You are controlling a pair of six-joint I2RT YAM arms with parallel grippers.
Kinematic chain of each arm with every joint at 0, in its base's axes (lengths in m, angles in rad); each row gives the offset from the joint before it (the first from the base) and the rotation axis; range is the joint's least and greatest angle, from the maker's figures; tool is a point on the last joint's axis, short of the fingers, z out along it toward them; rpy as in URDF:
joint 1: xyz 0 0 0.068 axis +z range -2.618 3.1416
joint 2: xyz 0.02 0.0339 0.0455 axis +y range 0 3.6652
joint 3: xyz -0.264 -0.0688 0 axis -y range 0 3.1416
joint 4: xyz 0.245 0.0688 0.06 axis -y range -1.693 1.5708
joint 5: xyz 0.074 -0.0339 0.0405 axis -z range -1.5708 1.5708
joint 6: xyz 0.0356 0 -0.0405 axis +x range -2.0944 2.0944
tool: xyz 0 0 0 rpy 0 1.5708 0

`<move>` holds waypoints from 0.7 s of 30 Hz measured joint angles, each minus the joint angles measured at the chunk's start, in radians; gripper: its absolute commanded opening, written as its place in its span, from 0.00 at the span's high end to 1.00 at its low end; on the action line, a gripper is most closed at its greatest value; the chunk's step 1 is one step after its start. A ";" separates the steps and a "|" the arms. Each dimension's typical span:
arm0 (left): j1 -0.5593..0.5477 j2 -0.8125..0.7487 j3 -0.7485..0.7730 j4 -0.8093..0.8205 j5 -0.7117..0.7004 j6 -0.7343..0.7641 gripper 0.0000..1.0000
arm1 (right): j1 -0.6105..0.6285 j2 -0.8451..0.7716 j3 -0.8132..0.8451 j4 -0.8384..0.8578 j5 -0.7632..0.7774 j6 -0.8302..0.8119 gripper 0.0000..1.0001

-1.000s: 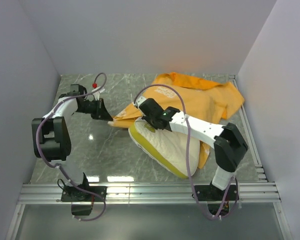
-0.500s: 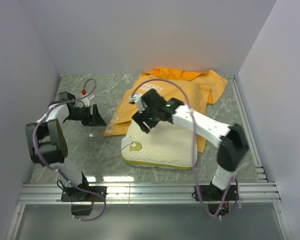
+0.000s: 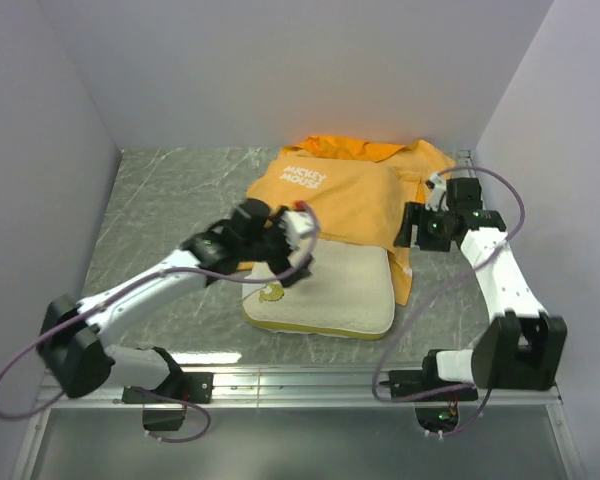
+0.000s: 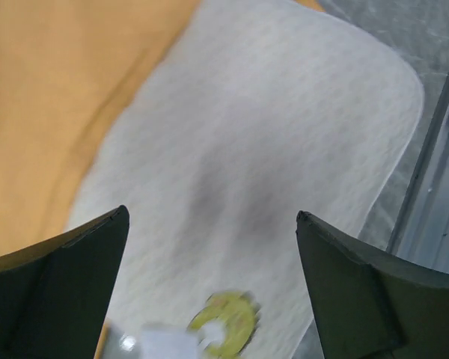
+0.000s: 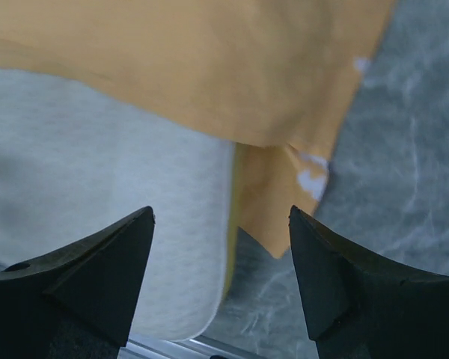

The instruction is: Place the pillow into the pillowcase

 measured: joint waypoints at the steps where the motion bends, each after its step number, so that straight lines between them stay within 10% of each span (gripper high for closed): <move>1: -0.076 0.046 0.018 0.012 -0.052 -0.029 0.01 | -0.050 0.050 -0.019 -0.006 0.005 0.003 0.22; 6: -0.290 0.388 0.249 0.031 -0.259 -0.221 0.01 | -0.189 0.242 -0.093 -0.031 0.014 0.004 0.24; 16: -0.354 0.783 0.649 0.015 -0.449 -0.503 0.01 | -0.190 0.386 -0.154 0.013 -0.090 -0.005 0.30; 21: -0.337 0.953 0.752 -0.039 -0.500 -0.594 0.24 | -0.190 0.467 -0.113 -0.001 -0.123 -0.001 0.69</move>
